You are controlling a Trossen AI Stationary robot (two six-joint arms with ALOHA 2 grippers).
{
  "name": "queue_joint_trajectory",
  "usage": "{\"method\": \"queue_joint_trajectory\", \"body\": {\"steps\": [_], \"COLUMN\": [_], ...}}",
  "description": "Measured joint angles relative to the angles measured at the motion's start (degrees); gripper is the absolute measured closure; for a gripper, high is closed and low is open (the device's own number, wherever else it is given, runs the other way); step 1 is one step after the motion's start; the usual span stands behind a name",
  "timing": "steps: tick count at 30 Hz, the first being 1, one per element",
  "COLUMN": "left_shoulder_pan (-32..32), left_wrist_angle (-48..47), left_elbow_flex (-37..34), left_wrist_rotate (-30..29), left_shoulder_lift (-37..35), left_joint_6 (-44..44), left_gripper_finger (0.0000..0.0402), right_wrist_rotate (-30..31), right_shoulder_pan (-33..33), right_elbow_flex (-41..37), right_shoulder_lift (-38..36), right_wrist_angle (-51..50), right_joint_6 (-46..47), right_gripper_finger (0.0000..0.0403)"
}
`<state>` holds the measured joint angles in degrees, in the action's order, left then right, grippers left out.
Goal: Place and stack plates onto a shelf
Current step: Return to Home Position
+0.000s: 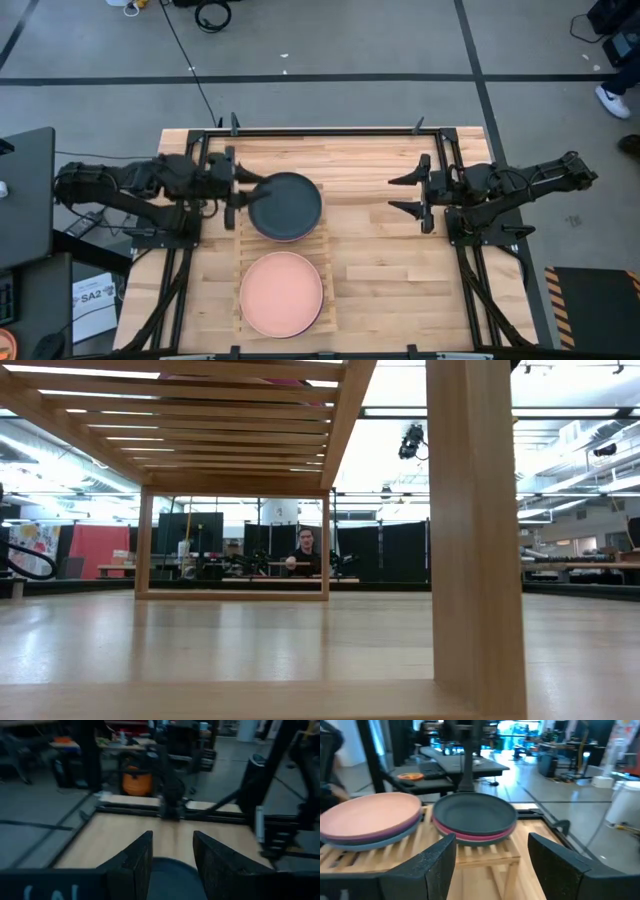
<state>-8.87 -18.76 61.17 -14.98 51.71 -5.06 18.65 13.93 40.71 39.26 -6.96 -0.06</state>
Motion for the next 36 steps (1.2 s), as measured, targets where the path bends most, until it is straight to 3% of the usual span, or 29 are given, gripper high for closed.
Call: {"method": "queue_joint_trajectory", "body": {"steps": [10, 22, 36], "left_shoulder_pan": [8.39, 9.47, 9.44], "left_wrist_angle": [-5.09, -0.31, 5.45], "left_elbow_flex": [-0.93, -18.96, -33.59], "left_wrist_rotate": [0.18, 0.22, 0.22], "left_shoulder_lift": [-10.72, -32.13, -46.83], "left_joint_6": [7.36, 5.81, 7.28], "left_gripper_finger": [0.0255, 0.0255, 0.0255], "right_wrist_rotate": [-2.78, -3.83, -5.51], "right_shoulder_pan": [-0.02, -0.02, -4.01], "right_elbow_flex": [0.00, -0.23, -18.56], "right_shoulder_lift": [-4.94, -8.69, -20.54], "right_wrist_angle": [-2.63, -9.69, 1.93], "right_joint_6": [-0.87, -1.61, 2.35], "right_gripper_finger": [0.0169, 0.0169, 0.0170]}}
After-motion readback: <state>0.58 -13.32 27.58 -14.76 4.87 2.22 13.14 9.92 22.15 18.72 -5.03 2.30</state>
